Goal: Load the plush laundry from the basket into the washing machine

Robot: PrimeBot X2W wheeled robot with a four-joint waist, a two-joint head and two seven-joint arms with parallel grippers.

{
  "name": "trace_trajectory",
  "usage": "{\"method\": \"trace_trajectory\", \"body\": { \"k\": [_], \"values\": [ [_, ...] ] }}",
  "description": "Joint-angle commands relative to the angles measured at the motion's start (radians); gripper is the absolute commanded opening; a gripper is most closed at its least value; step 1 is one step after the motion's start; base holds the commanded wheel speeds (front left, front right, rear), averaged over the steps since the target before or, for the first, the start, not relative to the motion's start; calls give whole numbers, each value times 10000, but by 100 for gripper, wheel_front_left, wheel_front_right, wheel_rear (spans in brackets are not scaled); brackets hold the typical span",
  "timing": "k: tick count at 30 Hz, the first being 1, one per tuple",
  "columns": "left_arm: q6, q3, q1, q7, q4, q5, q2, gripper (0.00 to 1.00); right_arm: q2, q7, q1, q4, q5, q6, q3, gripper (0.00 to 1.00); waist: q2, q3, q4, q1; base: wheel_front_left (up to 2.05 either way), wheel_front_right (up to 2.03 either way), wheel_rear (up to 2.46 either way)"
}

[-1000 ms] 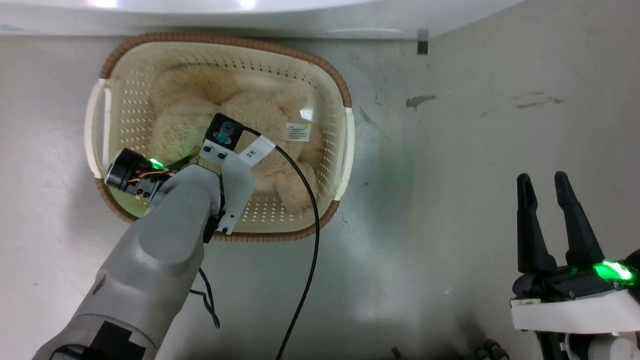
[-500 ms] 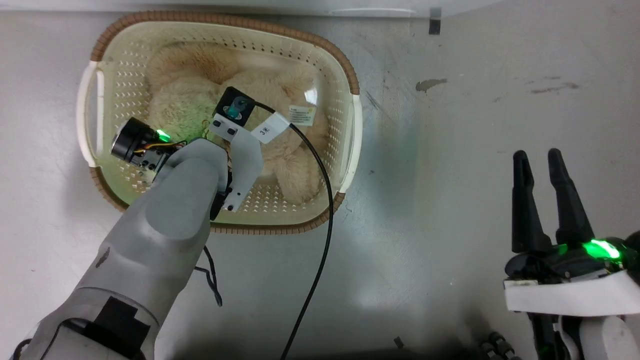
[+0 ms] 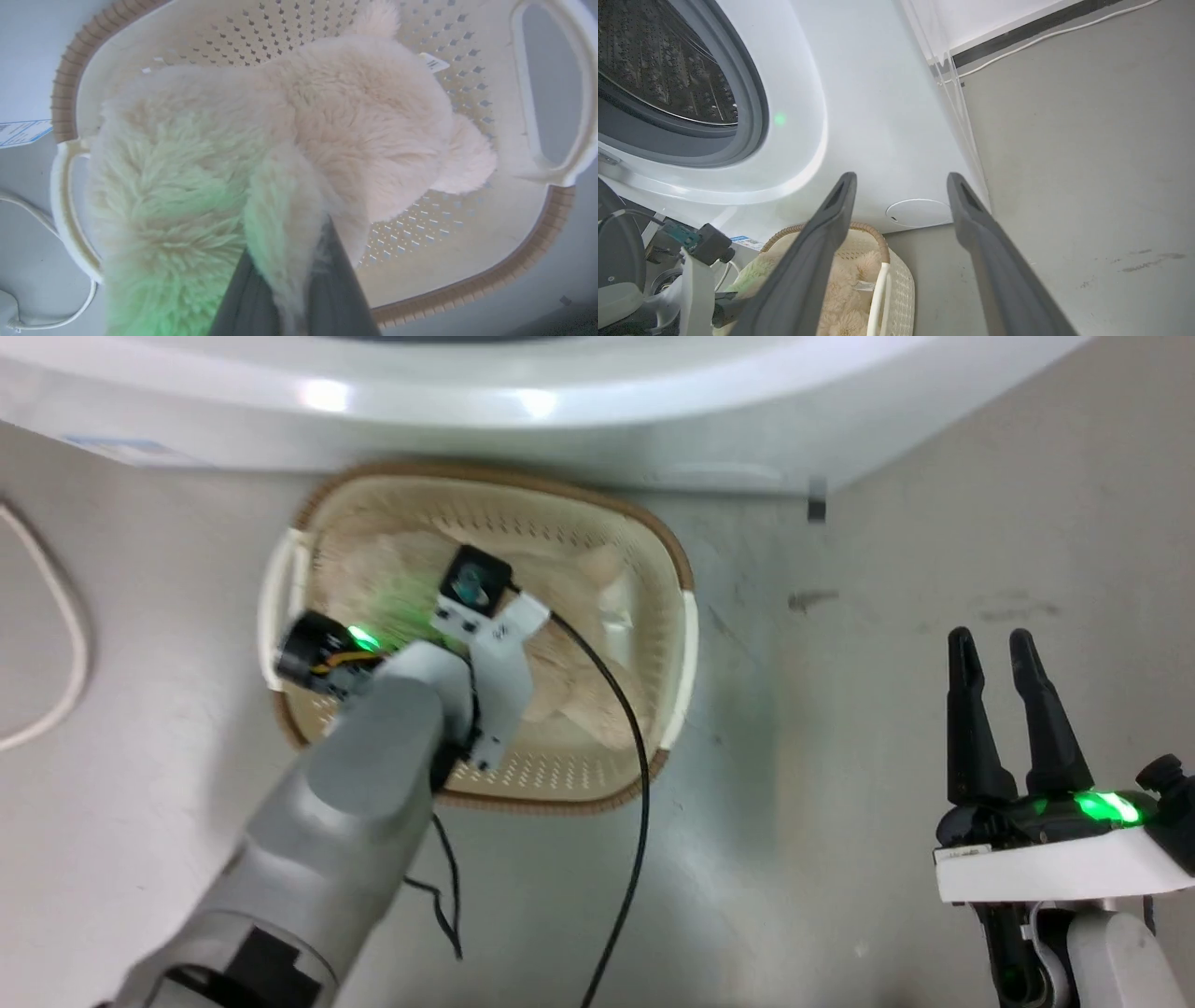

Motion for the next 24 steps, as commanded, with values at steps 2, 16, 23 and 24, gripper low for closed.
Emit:
{"method": "trace_trajectory", "body": {
  "k": [2,16,23,24],
  "values": [
    [-178,135,362,-669,-172,-286,-219,0,-20,-42,184,261,-221,8,-190,100,0,-1244,679,1,0,0,0],
    [-613,479,1659,-3272,-518,-1302,-812,0,-20,-42,1372,984,-797,8,-649,100,0,-3966,1992,1,0,0,0],
    [-585,605,2253,-4839,-933,-1568,-882,0,-20,-42,1884,1142,-781,8,-729,100,0,-4876,2286,1,0,0,0],
    [-576,610,2325,-4999,-1005,-1585,-888,0,-20,-42,1949,1152,-768,8,-734,100,0,-4972,2309,1,0,0,0]
  ]
}}
